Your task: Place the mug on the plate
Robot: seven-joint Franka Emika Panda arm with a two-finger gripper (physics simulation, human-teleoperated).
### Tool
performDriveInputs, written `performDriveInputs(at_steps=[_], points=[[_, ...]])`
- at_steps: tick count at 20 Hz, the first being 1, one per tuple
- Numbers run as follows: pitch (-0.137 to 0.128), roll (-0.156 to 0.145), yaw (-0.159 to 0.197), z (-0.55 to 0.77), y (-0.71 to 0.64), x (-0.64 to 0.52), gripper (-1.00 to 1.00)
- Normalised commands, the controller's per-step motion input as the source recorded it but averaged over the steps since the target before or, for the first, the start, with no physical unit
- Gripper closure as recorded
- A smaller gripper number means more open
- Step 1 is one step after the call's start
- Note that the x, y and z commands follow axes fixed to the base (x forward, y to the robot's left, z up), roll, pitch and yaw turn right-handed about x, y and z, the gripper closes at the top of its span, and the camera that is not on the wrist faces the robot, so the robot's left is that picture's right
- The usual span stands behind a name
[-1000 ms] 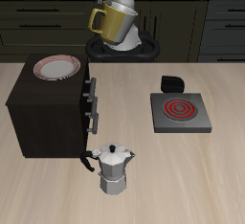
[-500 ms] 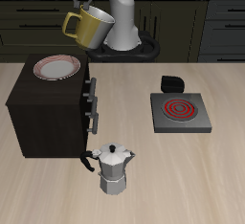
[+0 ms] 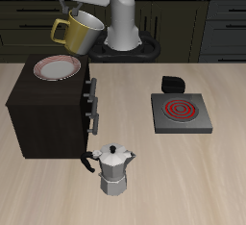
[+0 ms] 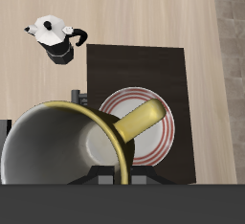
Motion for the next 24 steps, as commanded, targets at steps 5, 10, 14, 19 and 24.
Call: performDriveInputs(at_steps=[5, 10, 14, 19, 24], points=[[0.011, 0.008, -0.035, 0.02, -0.29, 0.03, 1.0], [0.017, 0.001, -0.05, -0.1, -0.22, 0.03, 1.0], [0.005, -0.009, -0.021, -0.14, -0.16, 0.01, 1.0], [0.007, -0.009, -0.022, -0.16, -0.11, 0.0, 1.0], [0.011, -0.026, -0.026, -0.22, -0.1, 0.14, 1.0]])
